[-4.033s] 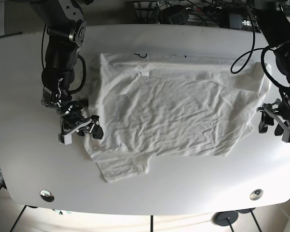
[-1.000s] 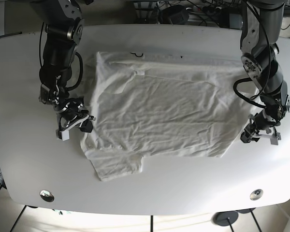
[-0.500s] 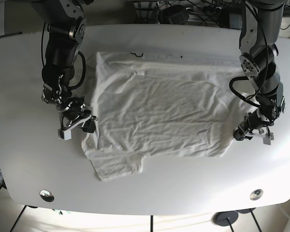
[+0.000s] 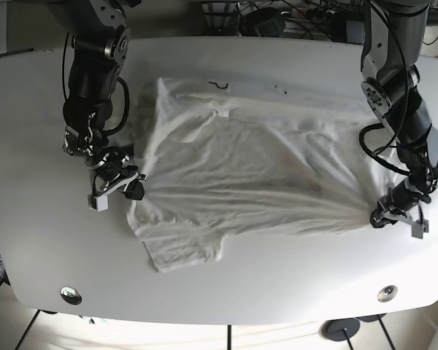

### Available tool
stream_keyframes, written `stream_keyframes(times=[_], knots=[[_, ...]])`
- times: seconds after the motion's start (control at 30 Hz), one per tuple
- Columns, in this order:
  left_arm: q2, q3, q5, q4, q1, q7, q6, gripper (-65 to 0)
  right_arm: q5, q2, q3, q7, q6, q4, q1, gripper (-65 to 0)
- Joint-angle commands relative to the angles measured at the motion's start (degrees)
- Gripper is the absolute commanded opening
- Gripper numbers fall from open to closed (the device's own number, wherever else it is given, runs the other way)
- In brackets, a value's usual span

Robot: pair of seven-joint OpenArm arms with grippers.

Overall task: Fold the T-shirt properly
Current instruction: 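Lift the hem with both grippers and pull it across the shirt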

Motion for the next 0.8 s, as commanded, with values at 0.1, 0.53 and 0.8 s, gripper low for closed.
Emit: stream_keyframes(times=[0.1, 0.53, 0.8], knots=[[-3.2, 1.4, -1.1, 9.2, -0.4, 2.3, -0.8, -65.0, 0.1, 1.3, 0.3, 0.0, 0.03, 0.8, 1.2, -62.3], [-4.9, 7.3, -1.4, 28.9, 0.5, 8.0, -1.0, -65.0, 0.1, 1.3, -0.1, -3.1, -0.23, 2.9, 6.2, -62.6], [-4.7, 13.1, -1.3, 28.5, -9.9, 8.0, -0.5, -65.0, -0.4, 3.6, -0.4, -13.4, -0.15, 10.7, 21.2, -62.6]])
